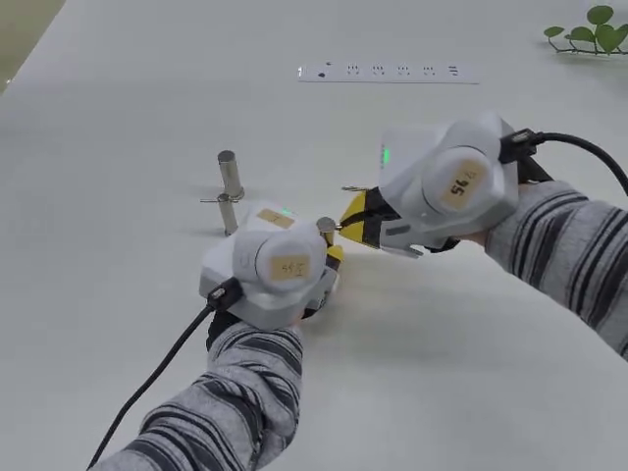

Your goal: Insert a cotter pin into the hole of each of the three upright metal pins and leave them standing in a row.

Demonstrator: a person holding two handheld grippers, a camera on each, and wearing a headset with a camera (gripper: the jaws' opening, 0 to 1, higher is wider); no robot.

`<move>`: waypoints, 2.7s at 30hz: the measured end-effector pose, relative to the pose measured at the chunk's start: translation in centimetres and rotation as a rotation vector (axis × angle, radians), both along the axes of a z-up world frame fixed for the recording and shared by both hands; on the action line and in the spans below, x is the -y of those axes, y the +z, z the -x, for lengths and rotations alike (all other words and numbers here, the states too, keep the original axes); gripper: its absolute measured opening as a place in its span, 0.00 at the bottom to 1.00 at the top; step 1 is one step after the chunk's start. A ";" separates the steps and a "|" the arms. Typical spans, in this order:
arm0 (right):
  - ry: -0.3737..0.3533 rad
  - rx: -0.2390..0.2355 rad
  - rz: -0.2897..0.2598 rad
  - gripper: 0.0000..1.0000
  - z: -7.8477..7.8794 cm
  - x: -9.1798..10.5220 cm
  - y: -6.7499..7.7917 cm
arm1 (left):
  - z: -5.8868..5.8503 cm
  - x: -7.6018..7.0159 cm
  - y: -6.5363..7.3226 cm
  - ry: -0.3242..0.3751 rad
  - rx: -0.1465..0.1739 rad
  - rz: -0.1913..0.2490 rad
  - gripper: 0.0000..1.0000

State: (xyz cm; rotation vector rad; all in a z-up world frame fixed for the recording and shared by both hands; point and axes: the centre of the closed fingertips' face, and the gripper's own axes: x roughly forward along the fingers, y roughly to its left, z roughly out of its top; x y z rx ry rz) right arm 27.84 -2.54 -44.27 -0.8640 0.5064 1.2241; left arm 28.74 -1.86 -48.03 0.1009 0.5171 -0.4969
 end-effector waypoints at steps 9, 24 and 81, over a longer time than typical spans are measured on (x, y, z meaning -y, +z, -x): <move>-0.030 -0.004 -0.052 0.00 0.1 -0.3 0.3 | 0.0 0.0 0.0 0.002 0.004 -0.005 0.09; -0.274 -0.119 -0.242 0.23 -0.8 2.3 1.0 | -0.3 -0.1 0.1 -0.002 -0.003 0.010 0.09; -0.371 -0.187 -0.324 0.26 0.0 3.0 1.2 | -1.6 -1.8 0.1 -0.007 0.005 -0.021 0.31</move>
